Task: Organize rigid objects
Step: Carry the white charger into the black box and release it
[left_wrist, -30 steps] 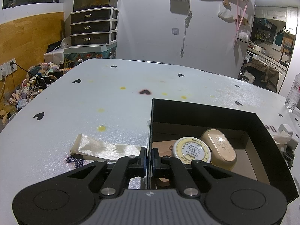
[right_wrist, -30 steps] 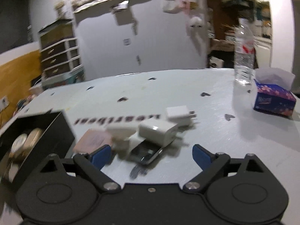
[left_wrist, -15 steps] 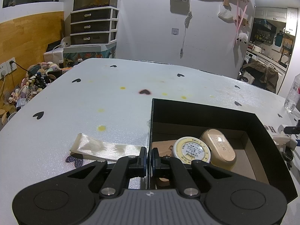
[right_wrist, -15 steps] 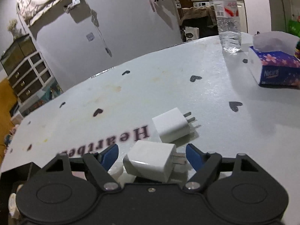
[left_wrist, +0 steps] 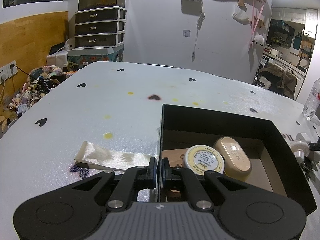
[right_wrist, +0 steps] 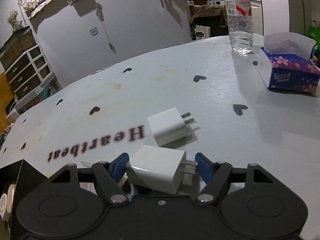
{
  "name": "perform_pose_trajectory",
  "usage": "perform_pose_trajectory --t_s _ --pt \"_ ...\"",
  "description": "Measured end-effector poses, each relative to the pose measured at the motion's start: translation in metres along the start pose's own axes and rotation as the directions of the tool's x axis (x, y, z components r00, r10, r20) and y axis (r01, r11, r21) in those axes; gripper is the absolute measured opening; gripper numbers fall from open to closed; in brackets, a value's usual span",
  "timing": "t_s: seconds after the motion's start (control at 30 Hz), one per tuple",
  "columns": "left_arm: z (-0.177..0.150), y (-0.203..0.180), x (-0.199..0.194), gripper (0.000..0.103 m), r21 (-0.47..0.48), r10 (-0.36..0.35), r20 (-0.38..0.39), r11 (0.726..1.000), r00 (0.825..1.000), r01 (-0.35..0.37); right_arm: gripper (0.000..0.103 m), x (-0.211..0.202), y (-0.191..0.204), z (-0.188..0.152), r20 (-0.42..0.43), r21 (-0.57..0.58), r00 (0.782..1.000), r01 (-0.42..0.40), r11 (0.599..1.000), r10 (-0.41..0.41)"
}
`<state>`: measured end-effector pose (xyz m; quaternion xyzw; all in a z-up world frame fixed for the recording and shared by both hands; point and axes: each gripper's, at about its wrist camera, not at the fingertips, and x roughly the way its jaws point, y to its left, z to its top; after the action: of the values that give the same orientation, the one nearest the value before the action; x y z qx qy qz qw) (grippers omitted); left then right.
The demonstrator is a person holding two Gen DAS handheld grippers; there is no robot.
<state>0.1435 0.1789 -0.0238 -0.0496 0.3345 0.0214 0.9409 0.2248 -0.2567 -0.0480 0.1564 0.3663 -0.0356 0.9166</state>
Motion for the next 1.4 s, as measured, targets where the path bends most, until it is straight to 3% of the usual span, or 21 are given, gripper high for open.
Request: perform_pose_trajectory --t_s 0.17,0.33,0.53,0.67,0.8,0.93,1.07,1.4 --pt "0.000 -0.001 0.000 0.005 0.005 0.004 0.000 1.000 1.000 -0.004 0.073 -0.014 -0.004 -0.005 0.010 0.000 1.000 -0.009 1.000 0.009" --pt "0.000 -0.004 0.000 0.005 0.010 0.016 0.001 1.000 1.000 -0.016 0.073 -0.039 0.013 -0.015 0.023 -0.047 0.995 -0.094 0.994 0.095" --pt "0.000 -0.005 0.000 0.005 0.005 0.013 0.002 1.000 1.000 -0.013 0.073 -0.070 0.060 -0.021 0.029 -0.145 0.971 -0.229 0.963 0.236" --pt "0.000 -0.005 0.000 0.005 0.004 0.012 0.002 1.000 1.000 -0.012 0.073 -0.083 0.102 -0.023 -0.007 -0.226 0.944 -0.324 0.919 0.331" --pt "0.000 -0.004 0.000 0.005 -0.002 0.010 0.004 1.000 1.000 -0.010 0.073 -0.085 0.142 -0.024 -0.040 -0.288 0.928 -0.365 0.886 0.370" --pt "0.000 0.000 0.000 0.005 -0.015 -0.004 0.006 1.000 1.000 0.004 0.073 -0.077 0.175 -0.025 -0.061 -0.332 0.924 -0.376 0.865 0.379" --pt "-0.001 0.001 0.000 0.005 -0.013 -0.007 0.008 1.000 1.000 0.007 0.073 -0.061 0.196 -0.026 -0.085 -0.361 0.935 -0.351 0.864 0.344" --pt "-0.002 0.000 0.000 0.005 -0.014 -0.012 0.012 1.000 1.000 0.012 0.073 -0.038 0.213 -0.026 -0.086 -0.394 0.959 -0.280 0.876 0.268"
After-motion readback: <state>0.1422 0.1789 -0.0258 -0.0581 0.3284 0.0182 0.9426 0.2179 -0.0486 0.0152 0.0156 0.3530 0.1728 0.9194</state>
